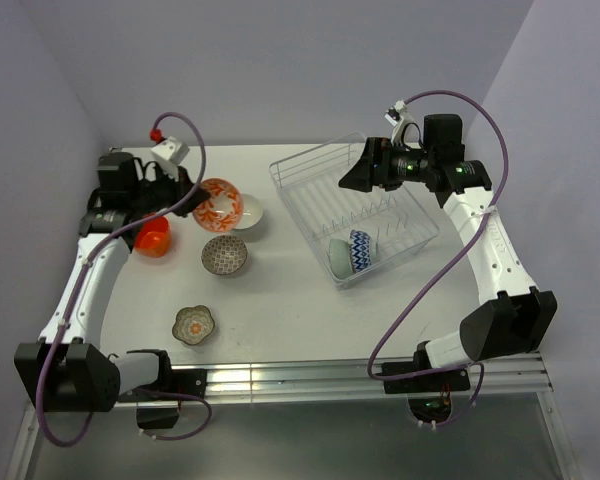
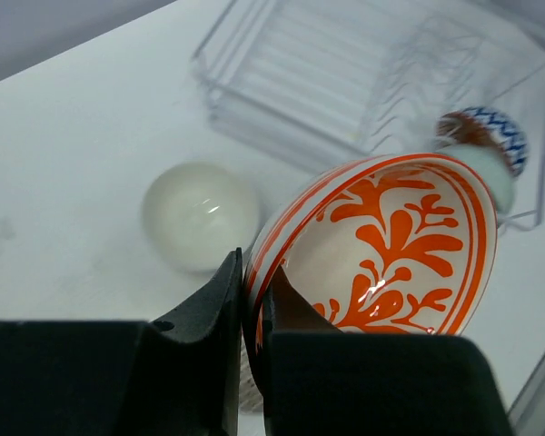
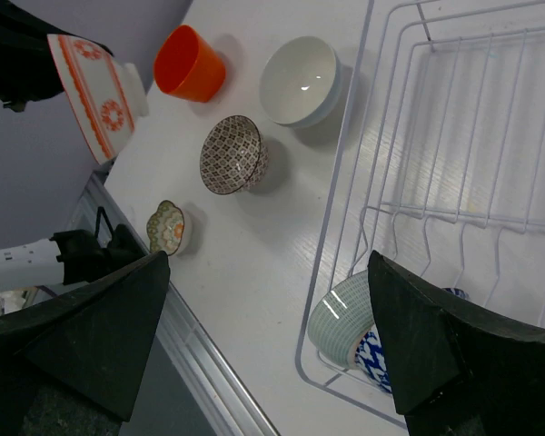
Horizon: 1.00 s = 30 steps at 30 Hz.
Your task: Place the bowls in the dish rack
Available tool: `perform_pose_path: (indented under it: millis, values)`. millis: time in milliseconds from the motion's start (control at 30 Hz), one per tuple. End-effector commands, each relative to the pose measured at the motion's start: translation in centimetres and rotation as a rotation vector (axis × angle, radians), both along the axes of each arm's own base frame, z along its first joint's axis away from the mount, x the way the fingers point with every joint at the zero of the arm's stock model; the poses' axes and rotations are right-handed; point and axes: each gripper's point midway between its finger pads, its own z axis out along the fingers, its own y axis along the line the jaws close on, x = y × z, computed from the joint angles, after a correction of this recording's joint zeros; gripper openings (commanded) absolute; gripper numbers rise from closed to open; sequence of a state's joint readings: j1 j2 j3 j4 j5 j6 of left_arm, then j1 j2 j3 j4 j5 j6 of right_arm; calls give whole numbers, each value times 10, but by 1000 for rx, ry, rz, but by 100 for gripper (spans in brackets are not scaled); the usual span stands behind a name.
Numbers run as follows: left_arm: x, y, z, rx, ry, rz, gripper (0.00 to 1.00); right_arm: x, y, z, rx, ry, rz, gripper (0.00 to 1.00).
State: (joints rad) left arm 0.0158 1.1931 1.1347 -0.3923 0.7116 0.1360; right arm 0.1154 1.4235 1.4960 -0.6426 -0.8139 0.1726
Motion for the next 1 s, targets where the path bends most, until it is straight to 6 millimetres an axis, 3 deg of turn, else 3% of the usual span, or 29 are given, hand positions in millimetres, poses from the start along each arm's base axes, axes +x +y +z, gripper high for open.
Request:
perform_pose_path:
  millis: [0, 133, 167, 367, 500, 633, 967]
  values:
    - [18, -53, 48, -163, -94, -70, 0, -8, 9, 26, 25, -62, 29, 96]
    - [30, -96, 65, -231, -173, -137, 0, -17, 7, 33, 20, -55, 11, 97]
    - [35, -114, 67, -241, -174, -171, 0, -19, 6, 34, 24, -55, 6, 97]
    - [35, -175, 62, -337, -111, -306, 0, -38, 14, 41, 49, -73, 5, 100]
    - [35, -194, 66, -453, -36, -351, 0, -41, 22, 36, 59, -46, 2, 100]
    - [39, -203, 69, -507, -30, -370, 0, -28, 24, 28, 56, 3, -90, 100]
    - [35, -230, 78, -574, -4, -443, 0, -13, 48, 25, 129, 48, -67, 100]
